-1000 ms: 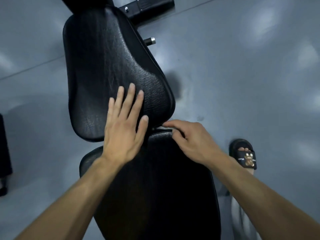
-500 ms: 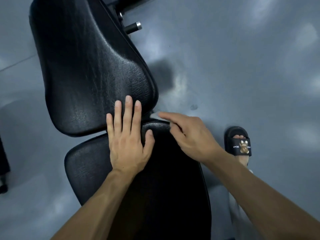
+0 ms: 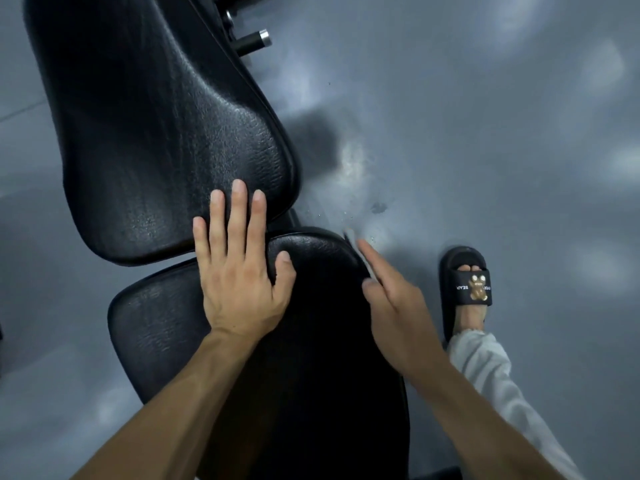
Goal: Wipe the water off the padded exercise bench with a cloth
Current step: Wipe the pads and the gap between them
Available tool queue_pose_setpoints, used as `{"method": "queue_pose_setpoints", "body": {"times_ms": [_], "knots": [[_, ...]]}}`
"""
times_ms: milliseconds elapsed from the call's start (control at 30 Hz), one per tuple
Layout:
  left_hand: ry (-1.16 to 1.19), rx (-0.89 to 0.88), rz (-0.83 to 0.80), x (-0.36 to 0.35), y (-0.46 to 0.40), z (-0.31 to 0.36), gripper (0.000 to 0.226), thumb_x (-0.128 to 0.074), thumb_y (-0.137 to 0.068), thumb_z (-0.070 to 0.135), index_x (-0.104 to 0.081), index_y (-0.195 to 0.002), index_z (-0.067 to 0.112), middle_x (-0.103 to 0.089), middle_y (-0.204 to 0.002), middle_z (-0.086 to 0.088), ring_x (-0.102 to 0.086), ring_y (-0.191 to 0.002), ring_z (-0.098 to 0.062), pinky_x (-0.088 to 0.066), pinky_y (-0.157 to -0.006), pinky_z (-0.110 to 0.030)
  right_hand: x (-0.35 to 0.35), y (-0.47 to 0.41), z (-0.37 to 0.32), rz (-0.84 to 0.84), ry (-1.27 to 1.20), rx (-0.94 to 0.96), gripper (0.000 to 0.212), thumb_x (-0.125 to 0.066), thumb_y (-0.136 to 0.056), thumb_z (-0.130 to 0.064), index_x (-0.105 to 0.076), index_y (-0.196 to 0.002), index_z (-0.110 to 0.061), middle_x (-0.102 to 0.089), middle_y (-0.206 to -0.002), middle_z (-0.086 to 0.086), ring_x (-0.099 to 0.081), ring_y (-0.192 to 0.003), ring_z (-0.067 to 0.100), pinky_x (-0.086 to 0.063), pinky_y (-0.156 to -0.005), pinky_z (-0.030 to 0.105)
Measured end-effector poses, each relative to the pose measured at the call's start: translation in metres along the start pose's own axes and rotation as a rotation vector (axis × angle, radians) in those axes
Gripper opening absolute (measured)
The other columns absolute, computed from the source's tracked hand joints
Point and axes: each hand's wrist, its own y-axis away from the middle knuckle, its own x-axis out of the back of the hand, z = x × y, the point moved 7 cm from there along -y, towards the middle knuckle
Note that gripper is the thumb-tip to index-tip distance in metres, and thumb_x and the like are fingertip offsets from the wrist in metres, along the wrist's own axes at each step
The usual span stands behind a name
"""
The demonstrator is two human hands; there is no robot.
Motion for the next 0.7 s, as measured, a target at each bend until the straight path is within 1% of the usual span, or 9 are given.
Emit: {"method": "queue_pose_setpoints", "body": {"times_ms": [67, 133, 167, 233, 300, 400, 533, 567, 700], "knots": [[0.002, -0.003, -0.017, 0.0, 0.001, 0.0, 0.074, -0.036, -0.097, 0.042, -0.021, -0.162, 0.009, -0.013, -0.171, -0.013, -0.007, -0.158, -0.033, -0.008, -0.126, -0.059, 0.004, 0.044, 0.021, 0.054, 0.016, -0.052, 0.061, -0.041, -0.103, -0.008, -0.04, -0.151, -0.045, -0.05, -0.137, -0.038, -0.048, -0.123, -0.018, -0.034, -0.108, 0.009], [0.001, -0.005, -0.03, -0.001, 0.001, -0.001, 0.075, -0.039, -0.096, 0.041, -0.02, -0.163, 0.01, -0.011, -0.171, -0.011, -0.005, -0.158, -0.032, -0.008, -0.126, -0.058, 0.002, 0.072, 0.042, 0.092, 0.011, -0.136, 0.06, -0.04, -0.103, -0.016, -0.04, -0.146, -0.058, -0.066, -0.118, -0.029, -0.062, -0.103, -0.006, -0.043, -0.094, 0.012], [-0.006, -0.007, -0.034, -0.002, 0.001, -0.001, 0.076, -0.04, -0.096, 0.041, -0.02, -0.163, 0.011, -0.01, -0.171, -0.01, -0.004, -0.159, -0.031, -0.009, -0.126, -0.058, 0.001, 0.072, 0.049, 0.116, 0.012, -0.156, 0.058, -0.04, -0.103, -0.018, -0.043, -0.144, -0.058, -0.07, -0.112, -0.023, -0.065, -0.096, -0.003, -0.045, -0.089, 0.012], [-0.013, -0.011, -0.028, -0.002, 0.002, -0.002, 0.077, -0.042, -0.095, 0.041, -0.02, -0.163, 0.012, -0.01, -0.171, -0.009, -0.004, -0.159, -0.03, -0.011, -0.126, -0.057, -0.005, 0.047, 0.048, 0.144, 0.055, -0.136, 0.053, -0.04, -0.101, -0.016, -0.05, -0.146, -0.043, -0.072, -0.115, -0.013, -0.065, -0.098, -0.004, -0.044, -0.09, 0.009], [0.007, -0.016, -0.013, -0.002, 0.003, -0.003, 0.079, -0.045, -0.094, 0.041, -0.022, -0.163, 0.012, -0.011, -0.171, -0.009, -0.005, -0.159, -0.029, -0.012, -0.126, -0.057, -0.007, 0.01, 0.029, 0.162, 0.077, -0.08, 0.051, -0.04, -0.099, -0.012, -0.056, -0.145, -0.028, -0.069, -0.127, -0.007, -0.06, -0.113, -0.005, -0.04, -0.103, 0.012], [0.035, -0.029, 0.003, -0.003, 0.004, -0.004, 0.079, -0.048, -0.093, 0.042, -0.023, -0.162, 0.014, -0.011, -0.171, -0.006, -0.005, -0.159, -0.027, -0.013, -0.126, -0.056, -0.008, -0.018, 0.013, 0.159, 0.103, -0.023, 0.051, -0.038, -0.096, -0.012, -0.062, -0.139, -0.027, -0.065, -0.135, -0.013, -0.055, -0.127, -0.002, -0.039, -0.113, 0.024], [0.101, -0.052, -0.019, 0.001, 0.006, -0.007, 0.071, -0.046, -0.099, 0.042, -0.026, -0.162, 0.016, -0.011, -0.172, -0.004, -0.002, -0.159, -0.025, -0.011, -0.127, -0.053, -0.004, 0.016, 0.027, 0.185, 0.211, 0.016, 0.05, -0.04, -0.096, -0.012, -0.064, -0.134, -0.035, -0.066, -0.127, -0.02, -0.053, -0.117, -0.019, -0.035, -0.098, 0.003], [0.115, -0.084, -0.037, 0.003, 0.008, -0.01, 0.067, -0.044, -0.101, 0.042, -0.028, -0.161, 0.017, -0.011, -0.172, -0.004, -0.001, -0.159, -0.024, -0.011, -0.127, -0.052, -0.003, 0.025, 0.032, 0.19, 0.237, 0.016, 0.052, -0.042, -0.096, -0.006, -0.064, -0.131, -0.038, -0.066, -0.127, -0.022, -0.053, -0.118, -0.017, -0.035, -0.099, 0.004], [0.081, -0.223, -0.071, 0.013, 0.03, -0.045, 0.053, -0.035, -0.107, 0.038, -0.038, -0.157, 0.024, -0.013, -0.172, -0.001, -0.005, -0.159, -0.018, -0.015, -0.127, -0.047, -0.001, 0.019, 0.032, 0.227, 0.291, -0.008, 0.056, -0.046, -0.096, 0.002, -0.066, -0.118, -0.046, -0.069, -0.124, -0.018, -0.058, -0.128, 0.008, -0.04, -0.114, 0.037]]}}
